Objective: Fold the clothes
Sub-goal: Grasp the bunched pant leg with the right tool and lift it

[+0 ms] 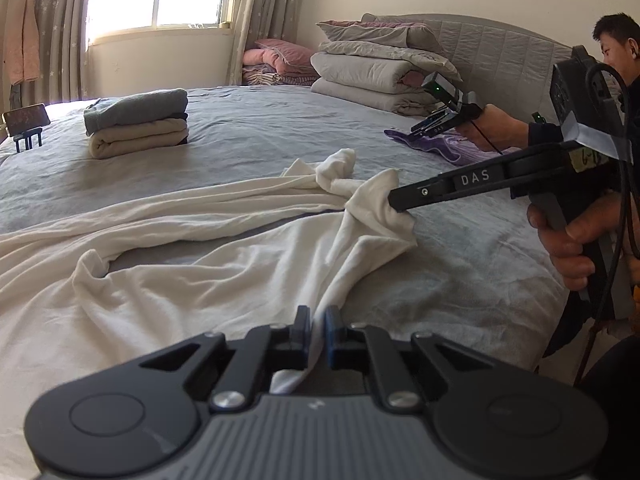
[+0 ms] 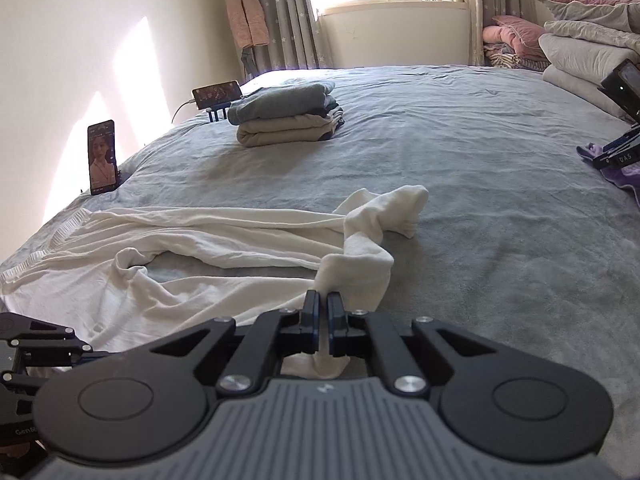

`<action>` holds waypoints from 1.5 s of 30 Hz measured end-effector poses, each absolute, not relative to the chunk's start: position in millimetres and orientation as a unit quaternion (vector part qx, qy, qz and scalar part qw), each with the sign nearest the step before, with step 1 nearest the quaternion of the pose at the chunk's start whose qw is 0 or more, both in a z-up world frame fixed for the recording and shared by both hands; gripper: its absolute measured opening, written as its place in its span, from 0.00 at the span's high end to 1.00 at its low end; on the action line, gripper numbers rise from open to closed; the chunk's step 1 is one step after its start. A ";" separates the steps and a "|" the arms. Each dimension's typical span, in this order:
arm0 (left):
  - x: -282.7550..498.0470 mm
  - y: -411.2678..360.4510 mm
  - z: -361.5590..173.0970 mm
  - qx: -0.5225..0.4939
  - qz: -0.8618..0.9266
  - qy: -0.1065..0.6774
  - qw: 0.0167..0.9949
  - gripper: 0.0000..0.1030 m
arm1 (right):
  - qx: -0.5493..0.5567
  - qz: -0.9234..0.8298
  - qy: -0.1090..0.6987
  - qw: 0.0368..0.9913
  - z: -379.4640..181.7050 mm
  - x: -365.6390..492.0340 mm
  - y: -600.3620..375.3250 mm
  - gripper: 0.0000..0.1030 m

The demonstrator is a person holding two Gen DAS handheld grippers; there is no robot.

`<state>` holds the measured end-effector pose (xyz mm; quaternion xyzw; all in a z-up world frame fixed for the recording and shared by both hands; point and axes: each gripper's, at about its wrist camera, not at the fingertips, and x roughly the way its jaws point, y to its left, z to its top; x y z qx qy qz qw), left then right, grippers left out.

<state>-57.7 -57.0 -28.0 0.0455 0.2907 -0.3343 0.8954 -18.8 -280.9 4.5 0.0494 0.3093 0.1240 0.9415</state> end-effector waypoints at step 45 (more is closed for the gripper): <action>-35.9 -82.5 -37.9 0.034 -0.373 0.289 0.881 0.97 | 0.174 0.030 0.330 0.927 -1.2 14.6 -313.6 0.95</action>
